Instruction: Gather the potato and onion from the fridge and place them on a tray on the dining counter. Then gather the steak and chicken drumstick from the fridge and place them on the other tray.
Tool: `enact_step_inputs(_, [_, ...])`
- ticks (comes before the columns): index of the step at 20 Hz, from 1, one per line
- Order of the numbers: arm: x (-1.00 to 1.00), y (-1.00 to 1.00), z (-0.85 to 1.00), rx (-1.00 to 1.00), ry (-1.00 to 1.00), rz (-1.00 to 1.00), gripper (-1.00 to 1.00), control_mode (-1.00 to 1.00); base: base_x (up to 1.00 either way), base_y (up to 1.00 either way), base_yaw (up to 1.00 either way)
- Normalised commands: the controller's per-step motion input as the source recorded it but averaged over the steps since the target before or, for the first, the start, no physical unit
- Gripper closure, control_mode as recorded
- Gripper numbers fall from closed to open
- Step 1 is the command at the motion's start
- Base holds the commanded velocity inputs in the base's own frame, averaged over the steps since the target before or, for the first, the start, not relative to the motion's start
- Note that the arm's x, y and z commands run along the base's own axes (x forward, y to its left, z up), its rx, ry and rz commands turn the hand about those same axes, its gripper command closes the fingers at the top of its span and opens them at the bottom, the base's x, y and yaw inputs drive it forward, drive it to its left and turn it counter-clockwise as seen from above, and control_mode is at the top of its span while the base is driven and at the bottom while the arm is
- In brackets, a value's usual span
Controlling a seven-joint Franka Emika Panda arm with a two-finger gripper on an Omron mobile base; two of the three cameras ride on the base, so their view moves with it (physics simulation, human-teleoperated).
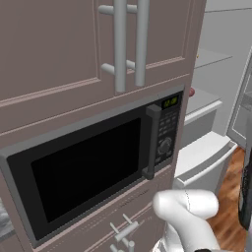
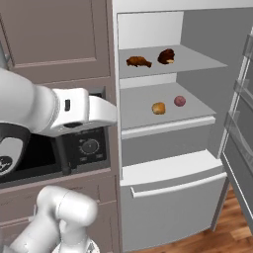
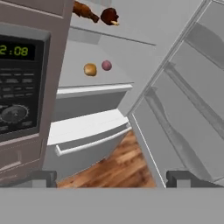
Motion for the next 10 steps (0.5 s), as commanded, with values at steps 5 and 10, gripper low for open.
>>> enact_step_inputs(5, [-0.29,0.56,0.0,0.1,-0.12,0.1,-1.0,-1.0,0.0,0.0,0.0])
enact_step_inputs(10, [0.01,0.88,-0.04,0.12,-0.03,0.04,-1.0,-1.0,0.0,0.0,0.0])
